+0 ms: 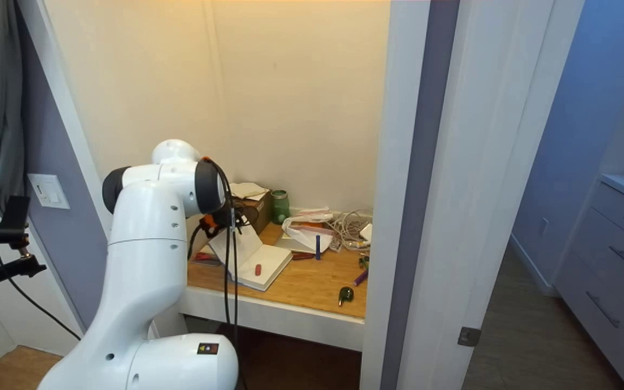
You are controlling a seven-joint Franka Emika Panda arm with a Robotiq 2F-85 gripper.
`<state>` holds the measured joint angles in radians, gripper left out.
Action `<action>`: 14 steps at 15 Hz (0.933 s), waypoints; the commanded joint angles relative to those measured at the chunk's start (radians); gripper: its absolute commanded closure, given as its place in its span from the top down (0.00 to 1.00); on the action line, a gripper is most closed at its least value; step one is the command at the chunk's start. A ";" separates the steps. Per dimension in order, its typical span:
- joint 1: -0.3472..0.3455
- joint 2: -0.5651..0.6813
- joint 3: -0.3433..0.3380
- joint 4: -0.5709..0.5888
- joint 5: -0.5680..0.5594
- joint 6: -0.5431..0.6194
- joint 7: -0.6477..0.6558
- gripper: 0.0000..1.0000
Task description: Move the purple object to the right, open the book, put the purple object inside then close the book
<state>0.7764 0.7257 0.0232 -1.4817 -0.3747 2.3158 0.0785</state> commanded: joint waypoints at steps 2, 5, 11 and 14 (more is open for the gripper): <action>-0.013 -0.097 -0.043 -0.084 -0.089 -0.053 0.073 1.00; -0.043 -0.123 -0.043 -0.130 -0.102 -0.074 0.105 1.00; -0.099 -0.153 -0.034 -0.224 -0.109 -0.083 0.153 1.00; -0.106 -0.184 -0.038 -0.245 -0.138 -0.100 0.192 1.00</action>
<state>0.6807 0.6077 -0.0252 -1.6716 -0.4635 2.2431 0.2128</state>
